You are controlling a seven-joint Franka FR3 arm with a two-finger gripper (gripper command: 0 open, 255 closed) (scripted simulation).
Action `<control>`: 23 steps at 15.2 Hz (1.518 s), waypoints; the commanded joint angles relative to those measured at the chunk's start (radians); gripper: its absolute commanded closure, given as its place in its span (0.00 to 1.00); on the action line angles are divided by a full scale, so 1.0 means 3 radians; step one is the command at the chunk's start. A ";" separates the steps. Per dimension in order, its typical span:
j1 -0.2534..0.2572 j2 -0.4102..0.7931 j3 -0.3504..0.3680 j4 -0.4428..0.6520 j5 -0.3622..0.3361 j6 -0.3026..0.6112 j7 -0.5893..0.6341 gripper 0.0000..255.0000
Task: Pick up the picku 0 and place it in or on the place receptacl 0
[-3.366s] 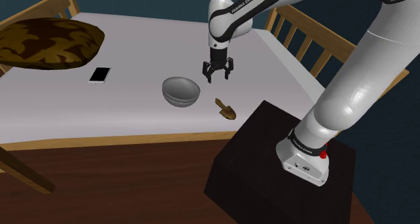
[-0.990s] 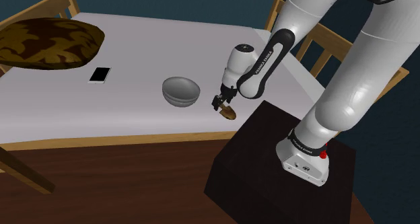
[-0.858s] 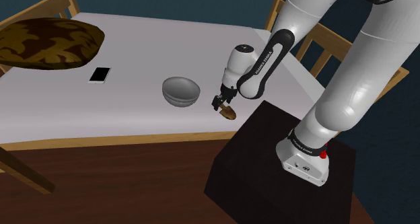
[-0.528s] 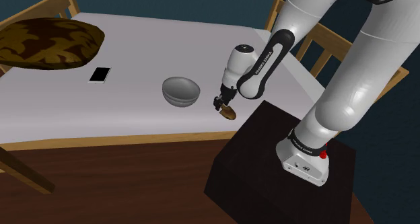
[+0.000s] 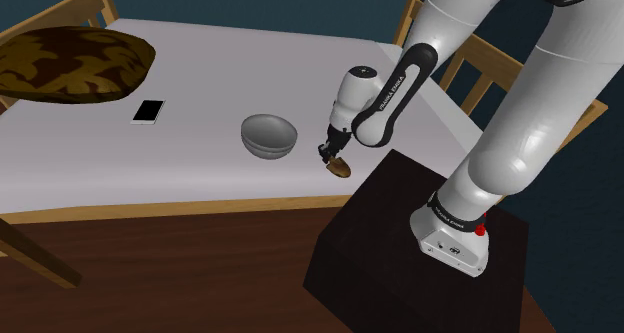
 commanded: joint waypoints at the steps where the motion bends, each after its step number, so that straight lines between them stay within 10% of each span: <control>1: 0.0004 0.0004 -0.0009 -0.0006 -0.0006 0.0002 0.0013 1.00; 11: -0.0092 -0.0671 0.0242 -0.0083 0.0635 -0.0587 -0.0467 1.00; 23: 0.0005 -0.1371 0.0186 -0.0023 0.0848 -0.1343 -0.0630 1.00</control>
